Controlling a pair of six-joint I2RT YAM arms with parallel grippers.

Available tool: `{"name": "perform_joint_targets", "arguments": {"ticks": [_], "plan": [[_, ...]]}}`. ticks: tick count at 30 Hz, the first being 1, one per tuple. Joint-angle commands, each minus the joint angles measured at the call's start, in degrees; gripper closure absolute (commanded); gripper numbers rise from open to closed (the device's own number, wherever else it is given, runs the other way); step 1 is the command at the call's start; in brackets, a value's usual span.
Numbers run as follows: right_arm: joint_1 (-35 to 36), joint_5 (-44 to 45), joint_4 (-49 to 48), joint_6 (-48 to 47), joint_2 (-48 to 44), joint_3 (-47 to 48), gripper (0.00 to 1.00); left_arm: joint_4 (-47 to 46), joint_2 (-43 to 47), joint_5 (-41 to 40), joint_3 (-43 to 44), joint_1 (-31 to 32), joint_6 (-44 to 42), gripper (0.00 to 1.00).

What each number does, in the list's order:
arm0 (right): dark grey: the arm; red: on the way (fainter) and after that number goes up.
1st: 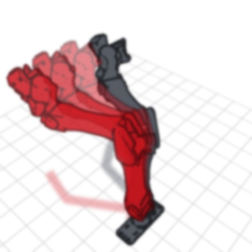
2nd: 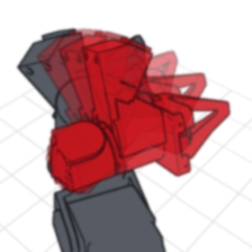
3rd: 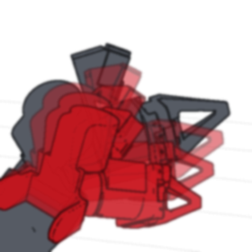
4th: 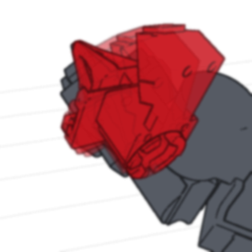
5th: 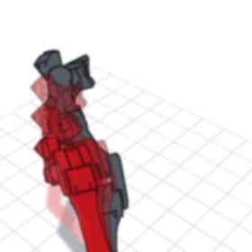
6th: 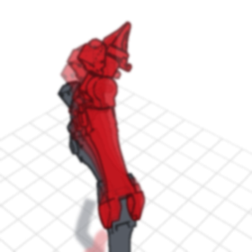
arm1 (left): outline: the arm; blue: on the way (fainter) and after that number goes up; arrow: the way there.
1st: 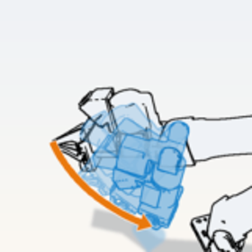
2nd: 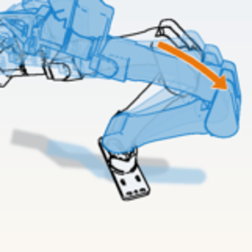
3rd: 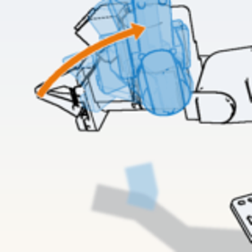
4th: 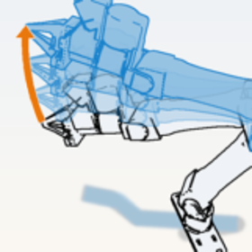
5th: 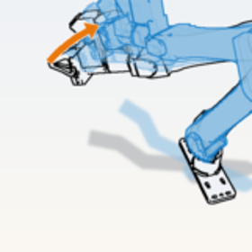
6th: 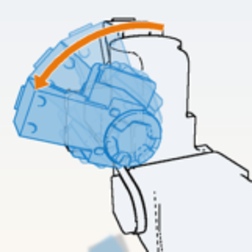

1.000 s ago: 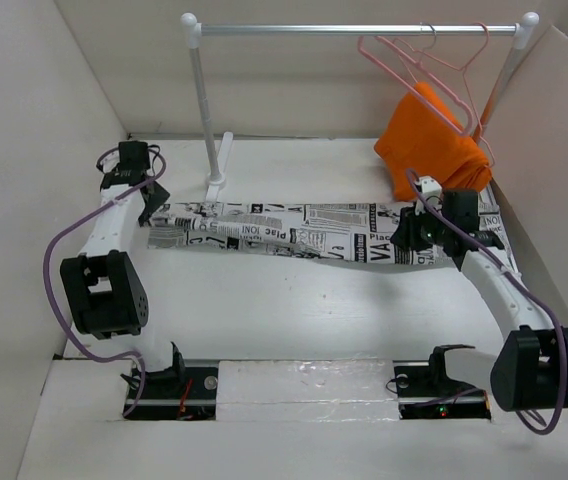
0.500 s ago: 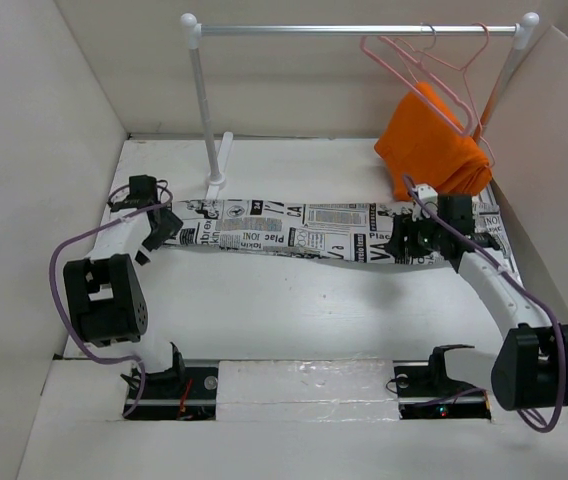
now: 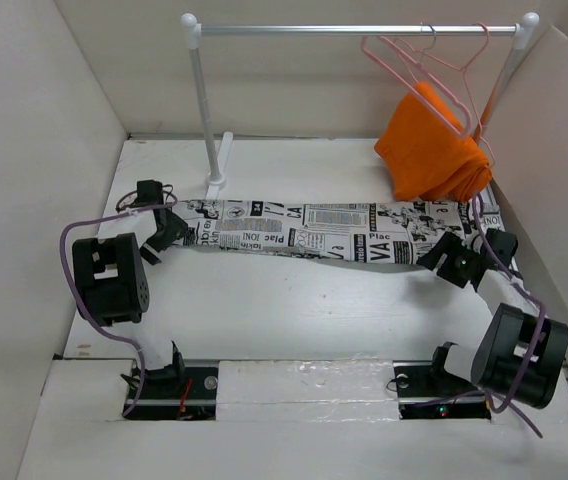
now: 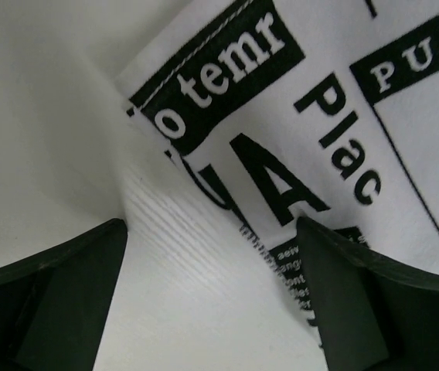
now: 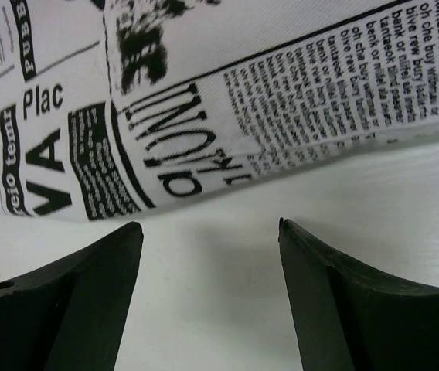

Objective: Place the trousers on the hanger
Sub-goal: Fold the trousers at the center of the board.

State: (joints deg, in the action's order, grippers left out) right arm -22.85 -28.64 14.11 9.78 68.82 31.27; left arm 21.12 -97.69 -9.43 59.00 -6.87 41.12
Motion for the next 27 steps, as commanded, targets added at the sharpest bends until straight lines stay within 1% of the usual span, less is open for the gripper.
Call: {"name": "perform_joint_targets", "arguments": {"ticks": [1,2,3,5,6,7,8,9,11,12,13,15,16,18,23,24,25,26,27], "plan": [[-0.5,-3.3,-15.8,7.8,3.5,-2.1,0.23,-2.6,-3.5,-0.9,0.5,-0.2,2.2,0.18],[-0.5,-2.6,-18.0,10.4,4.6,-2.8,0.24,-2.7,-3.7,-1.3,0.7,-0.2,2.4,0.21],[-0.5,-2.4,-19.7,11.3,7.3,-3.4,0.25,-2.6,-4.2,-1.9,0.8,-0.2,2.3,0.26],[-0.5,-1.5,-22.0,12.7,9.6,-3.2,0.33,-2.0,-4.3,-2.9,1.9,-0.2,2.0,0.46],[-0.5,-0.9,-22.4,13.0,10.7,-3.1,0.52,-2.0,-4.2,-3.7,2.1,-0.2,1.7,0.57],[-1.0,-0.5,-22.5,13.1,10.8,-3.1,0.67,-1.1,-4.2,-4.6,2.7,-0.2,1.0,0.84],[-1.1,0.7,-22.4,12.9,10.6,-3.1,0.79,-0.3,-4.3,-5.6,3.0,-0.2,1.0,0.85],[-1.1,1.4,-21.0,12.6,9.4,-3.3,0.89,1.3,-4.5,-7.4,3.6,-0.2,0.2,1.0],[-1.6,2.4,-19.1,10.7,7.7,-3.6,0.94,3.2,-5.0,-9.8,3.9,-0.8,-0.3,1.0],[-1.6,2.9,-18.0,9.9,6.6,-3.8,0.96,4.1,-5.2,-12.9,4.0,-0.8,-0.3,1.0],[-2.1,3.1,-16.1,9.3,4.6,-4.6,1.0,5.1,-5.2,-14.3,3.6,-0.8,-0.5,1.0],[-2.6,2.7,-14.5,7.3,1.9,-5.6,1.0,6.1,-4.5,-17.1,2.7,-1.6,-0.8,1.0],[-3.2,2.7,-11.0,6.6,0.6,-6.0,1.0,6.6,-3.9,-17.9,1.2,-2.5,-0.8,1.0],[-4.6,2.5,-8.6,4.7,-4.1,-7.5,1.0,6.2,-1.5,-18.9,-0.8,-4.6,-1.6,1.0],[-7.2,-1.3,6.1,-0.9,-15.4,-8.2,1.0,7.0,4.2,-17.7,-7.9,-10.8,-3.2,1.0],[-7.2,-1.1,8.3,-1.2,-19.6,-8.2,1.0,6.8,6.7,-16.2,-9.1,-12.1,-3.6,1.0],[-7.2,-1.3,9.7,-1.6,-20.6,-8.5,0.93,5.9,7.9,-14.0,-11.0,-15.4,-4.5,1.0],[-7.2,-3.4,8.4,-1.5,-20.5,-8.9,0.84,5.3,9.1,-12.0,-11.7,-16.4,-4.8,0.98],[-7.2,-4.4,6.2,-1.1,-18.7,-10.5,0.64,5.0,11.4,-10.1,-12.0,-16.4,-4.9,0.9]]}}
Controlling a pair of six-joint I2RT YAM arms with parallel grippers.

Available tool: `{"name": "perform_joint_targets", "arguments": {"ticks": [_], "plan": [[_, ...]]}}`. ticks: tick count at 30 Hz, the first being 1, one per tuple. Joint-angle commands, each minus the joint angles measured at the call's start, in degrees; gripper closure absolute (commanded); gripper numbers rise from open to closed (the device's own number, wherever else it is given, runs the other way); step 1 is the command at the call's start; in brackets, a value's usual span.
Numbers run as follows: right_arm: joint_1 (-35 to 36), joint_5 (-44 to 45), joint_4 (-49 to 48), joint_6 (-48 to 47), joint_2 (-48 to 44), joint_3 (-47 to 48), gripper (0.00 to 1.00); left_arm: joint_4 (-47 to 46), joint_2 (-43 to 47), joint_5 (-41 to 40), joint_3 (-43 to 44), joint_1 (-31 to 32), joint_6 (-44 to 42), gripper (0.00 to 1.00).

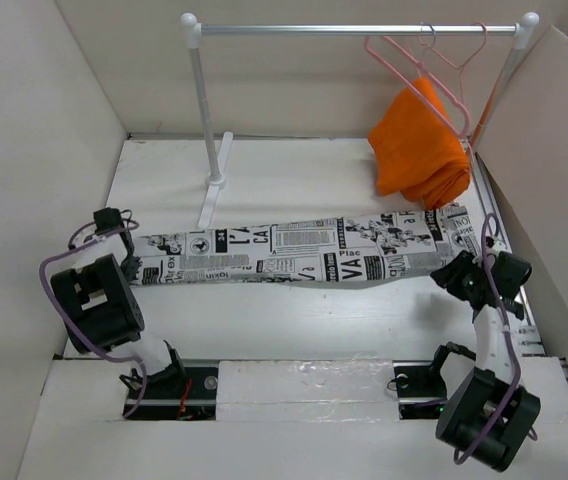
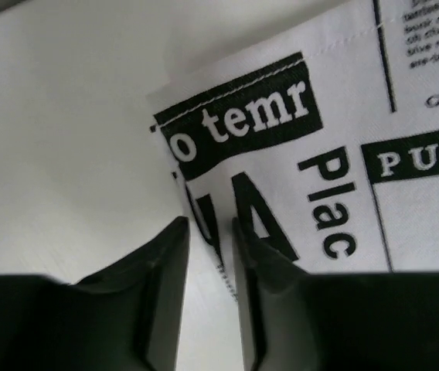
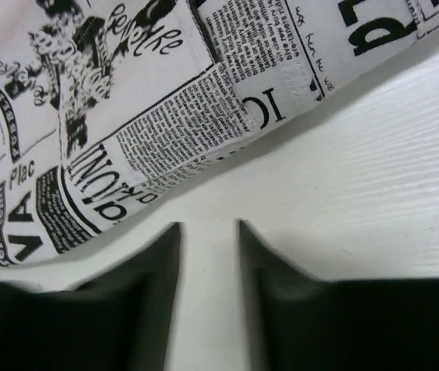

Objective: Place the trousers on the hanger
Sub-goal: Fold the trousers at the center of the board.

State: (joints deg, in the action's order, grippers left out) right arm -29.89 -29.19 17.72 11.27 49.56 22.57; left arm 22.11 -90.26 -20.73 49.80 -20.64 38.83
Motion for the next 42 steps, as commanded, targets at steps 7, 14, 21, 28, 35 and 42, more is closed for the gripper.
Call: {"name": "perform_joint_targets", "arguments": {"ticks": [7,14,21,28,35,42], "plan": [[-0.2,-5.3,-5.4,-1.2,11.0,6.9,0.23,6.5,9.5,7.5,7.0,5.7,-2.2,0.41],[-0.7,-1.0,-20.1,7.3,23.4,6.9,0.21,-1.7,13.4,14.0,8.5,25.1,-3.1,0.47],[0.4,3.8,-30.5,12.9,31.2,2.4,0.86,-6.9,6.4,15.5,10.4,45.3,-3.1,0.83],[-2.3,6.2,-6.8,3.8,12.8,-0.4,1.0,-6.6,-0.2,13.4,10.5,48.9,-6.3,0.85],[-4.9,7.7,10.8,-3.4,-2.4,1.0,0.56,-4.7,-1.0,12.0,6.6,48.9,-7.9,0.88],[-13.1,12.9,12.0,-8.0,1.8,7.2,0.21,-6.9,5.4,16.1,3.5,49.4,-10.0,0.87]]}}
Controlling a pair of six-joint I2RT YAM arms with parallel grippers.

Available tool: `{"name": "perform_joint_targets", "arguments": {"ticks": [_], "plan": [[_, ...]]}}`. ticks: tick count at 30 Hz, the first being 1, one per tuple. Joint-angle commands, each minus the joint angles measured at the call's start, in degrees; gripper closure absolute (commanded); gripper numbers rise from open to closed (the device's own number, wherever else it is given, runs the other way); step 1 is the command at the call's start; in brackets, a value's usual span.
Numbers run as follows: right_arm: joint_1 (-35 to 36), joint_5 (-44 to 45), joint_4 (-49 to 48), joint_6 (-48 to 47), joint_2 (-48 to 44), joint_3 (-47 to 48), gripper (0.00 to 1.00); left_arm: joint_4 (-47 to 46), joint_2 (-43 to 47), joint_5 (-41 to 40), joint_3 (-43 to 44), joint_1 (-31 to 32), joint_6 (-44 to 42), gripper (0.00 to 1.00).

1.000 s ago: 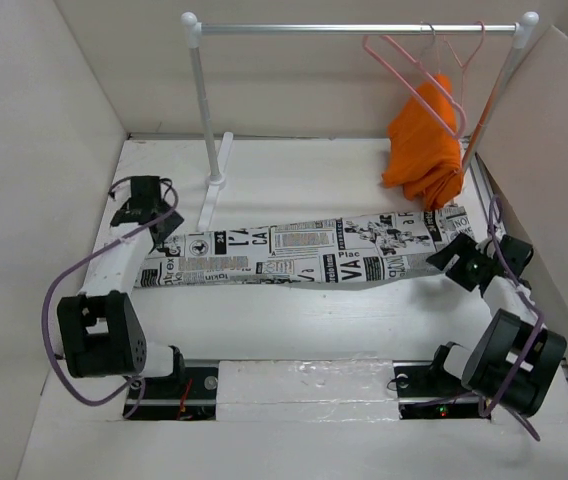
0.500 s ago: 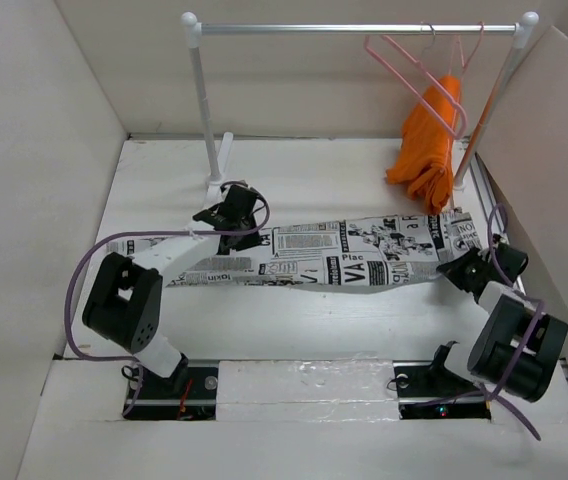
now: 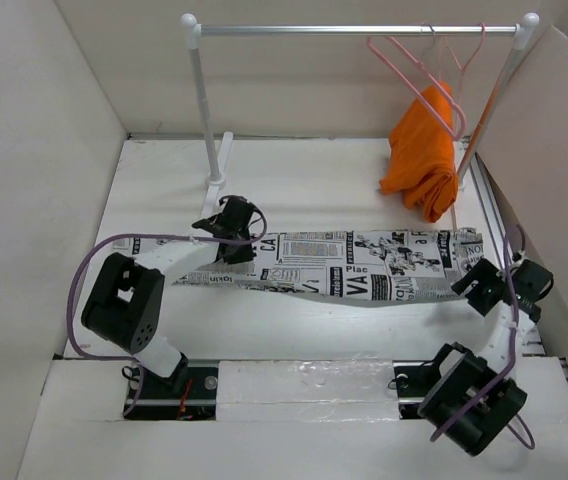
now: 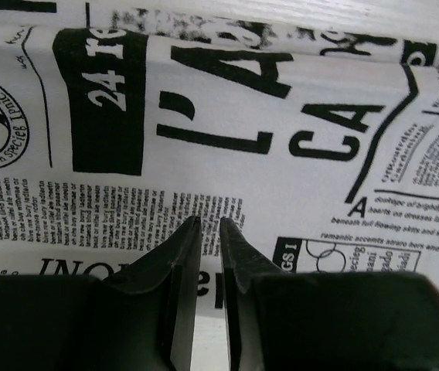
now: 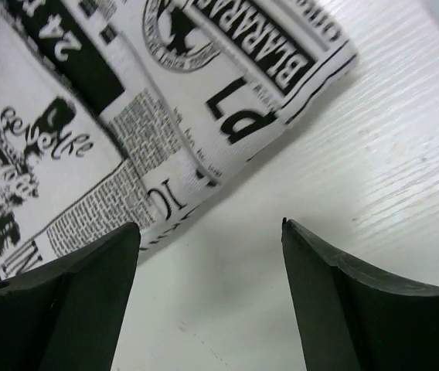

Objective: Place the trousers on the hanger
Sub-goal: Fold the trousers at the center of the board.

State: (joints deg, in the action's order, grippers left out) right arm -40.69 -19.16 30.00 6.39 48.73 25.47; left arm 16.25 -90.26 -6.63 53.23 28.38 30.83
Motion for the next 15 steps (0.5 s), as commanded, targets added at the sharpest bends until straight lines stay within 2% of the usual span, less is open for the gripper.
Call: {"name": "perform_joint_targets", "arguments": {"ticks": [1,5,7,10,15], "plan": [[-5.1,1.2,-1.4,-3.0,4.2,4.4,0.2,-1.0,5.8,2.5,0.6,0.9,-2.4,0.87],[-8.3,-8.2,-10.6,1.1,10.7,3.7,0.19,-0.9,7.7,3.9,2.7,4.5,-2.5,0.87],[-8.3,-9.8,-18.1,4.1,12.9,2.1,0.18,-1.5,8.2,3.6,3.2,6.6,-2.2,0.87],[-8.3,-9.0,-23.0,6.0,17.2,0.6,0.17,-2.9,8.0,3.4,3.0,10.3,-1.1,0.87],[-8.3,-8.4,-34.1,10.6,23.7,-2.5,0.18,-4.0,6.6,3.6,1.3,12.1,0.2,0.88]]}}
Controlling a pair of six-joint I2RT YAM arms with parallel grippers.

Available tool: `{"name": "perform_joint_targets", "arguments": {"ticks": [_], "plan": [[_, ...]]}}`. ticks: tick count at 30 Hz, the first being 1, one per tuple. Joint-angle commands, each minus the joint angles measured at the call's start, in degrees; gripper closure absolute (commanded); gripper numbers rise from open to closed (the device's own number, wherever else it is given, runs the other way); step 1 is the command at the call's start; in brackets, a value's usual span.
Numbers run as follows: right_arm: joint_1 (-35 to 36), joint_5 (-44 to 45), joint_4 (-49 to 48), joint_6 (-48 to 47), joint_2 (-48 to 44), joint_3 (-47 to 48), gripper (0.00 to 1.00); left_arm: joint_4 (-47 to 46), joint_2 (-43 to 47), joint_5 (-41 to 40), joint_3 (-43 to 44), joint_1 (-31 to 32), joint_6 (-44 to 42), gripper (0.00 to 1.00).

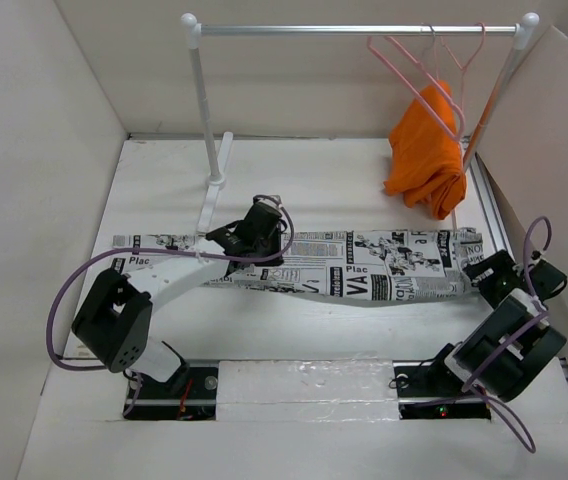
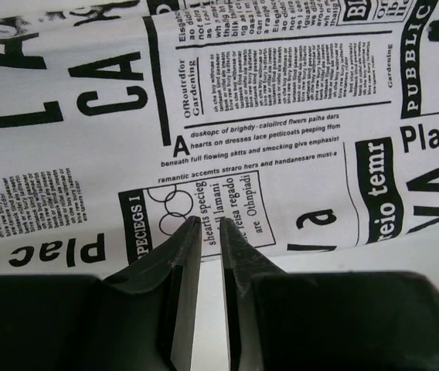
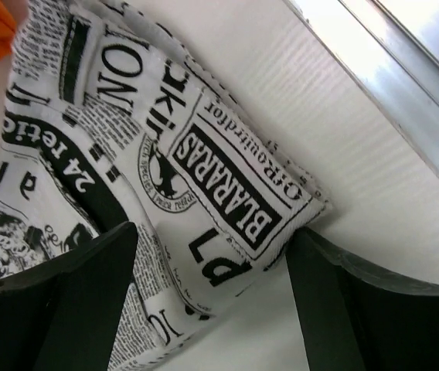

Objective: Place the trousers on the hanger
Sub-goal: Fold the trousers at the center of the board.

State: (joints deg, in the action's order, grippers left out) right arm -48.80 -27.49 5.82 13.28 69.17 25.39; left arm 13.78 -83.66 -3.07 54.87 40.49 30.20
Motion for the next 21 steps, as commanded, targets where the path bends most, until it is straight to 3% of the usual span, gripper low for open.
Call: {"name": "perform_joint_targets", "arguments": {"ticks": [1,3,4,5,6,8,13,15,18,21], "plan": [[-0.2,-0.1,-13.4,6.6,4.0,-3.8,0.21,-1.7,0.2,-0.5,-1.6,0.0,0.7,0.88],[-0.2,-0.5,-17.6,7.7,4.2,-5.4,0.32,-1.7,0.4,-1.0,-2.2,0.0,0.7,0.88],[-0.2,-1.2,-18.9,9.1,4.3,-6.0,0.45,-1.7,0.6,-1.2,-2.5,0.0,0.7,0.89],[-0.2,-2.2,-20.7,9.8,4.0,-6.4,0.69,-1.7,0.6,-1.4,-2.8,0.0,0.6,0.89],[0.4,-3.4,-22.2,9.9,3.2,-6.4,0.99,-1.7,0.8,-1.6,-3.2,0.0,0.5,0.89],[2.8,-5.0,-14.8,7.1,0.2,-4.7,1.0,-1.6,0.9,-1.9,-3.5,0.0,0.5,0.91],[11.2,-0.9,8.2,3.5,-28.0,0.8,1.0,-1.6,2.1,-1.9,-3.5,0.0,0.0,1.0],[19.4,0.8,16.0,3.3,-29.3,4.0,1.0,-1.3,2.4,-1.4,-4.0,0.0,-0.7,1.0],[27.3,5.1,16.6,7.9,-40.7,8.1,1.0,-1.9,3.1,-0.1,-6.2,0.0,-1.6,1.0],[31.1,10.3,22.0,8.3,-45.1,16.6,1.0,-3.1,3.4,1.2,-8.7,1.3,-1.1,1.0]]}}
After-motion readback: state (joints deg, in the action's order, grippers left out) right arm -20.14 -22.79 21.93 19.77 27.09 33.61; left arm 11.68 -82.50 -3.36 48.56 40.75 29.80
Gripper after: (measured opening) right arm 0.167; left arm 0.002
